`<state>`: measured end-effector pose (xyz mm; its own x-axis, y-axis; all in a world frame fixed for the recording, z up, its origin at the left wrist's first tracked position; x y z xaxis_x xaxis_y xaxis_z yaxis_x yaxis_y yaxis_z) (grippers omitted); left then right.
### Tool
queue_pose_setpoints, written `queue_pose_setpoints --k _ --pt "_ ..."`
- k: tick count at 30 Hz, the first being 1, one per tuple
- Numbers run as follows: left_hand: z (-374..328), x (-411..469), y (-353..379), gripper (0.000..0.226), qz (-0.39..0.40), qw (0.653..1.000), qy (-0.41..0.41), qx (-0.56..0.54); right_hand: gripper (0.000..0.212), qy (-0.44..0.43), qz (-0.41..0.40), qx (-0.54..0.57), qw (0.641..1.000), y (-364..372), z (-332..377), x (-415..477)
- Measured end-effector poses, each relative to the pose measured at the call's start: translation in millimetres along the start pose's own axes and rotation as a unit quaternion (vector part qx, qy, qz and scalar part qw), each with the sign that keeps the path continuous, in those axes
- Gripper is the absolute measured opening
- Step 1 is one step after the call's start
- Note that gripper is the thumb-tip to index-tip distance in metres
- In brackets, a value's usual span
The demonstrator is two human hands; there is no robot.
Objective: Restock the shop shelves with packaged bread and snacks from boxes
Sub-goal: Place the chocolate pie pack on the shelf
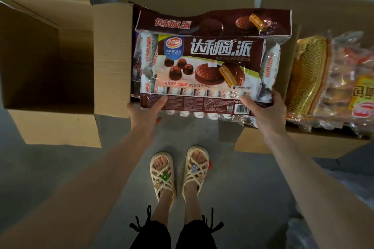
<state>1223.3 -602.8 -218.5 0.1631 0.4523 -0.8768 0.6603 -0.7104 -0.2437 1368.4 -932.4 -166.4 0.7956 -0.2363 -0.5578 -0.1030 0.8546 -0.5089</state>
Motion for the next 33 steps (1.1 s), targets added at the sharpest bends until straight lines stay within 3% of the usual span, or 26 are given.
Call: queue_pose_setpoints --k 3,10,20,30,33 --pt "-11 2 4 0.088 0.023 0.999 0.023 0.035 0.073 0.007 0.008 -0.01 1.0 5 -7 2" --pt "-19 3 11 0.063 0.058 0.997 0.045 0.027 0.069 0.013 0.025 0.031 0.999 9 -11 2" --pt "-32 -28 -7 0.052 0.026 0.994 0.097 0.04 0.063 -0.004 0.006 0.058 0.998 -9 -4 -31" --pt "-71 -120 -56 0.053 -0.001 0.988 0.148 0.029 0.058 -0.051 0.003 0.071 0.996 -53 68 -97" --pt "-87 -158 -75 0.055 -0.012 0.987 0.157 0.011 0.07 -0.07 0.009 0.069 0.995 -71 106 -121"
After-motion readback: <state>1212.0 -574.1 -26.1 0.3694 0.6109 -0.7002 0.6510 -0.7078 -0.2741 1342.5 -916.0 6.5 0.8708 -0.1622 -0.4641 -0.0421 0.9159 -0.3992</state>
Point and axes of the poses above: each hand's wrist, its own x-axis towards the middle knuckle, its own y-axis out of the palm, z = x × y, the point moved 10 cm from there along x, towards the middle knuckle, and after that the axes turned 5 degrees about -y, right-handed, at the moved point
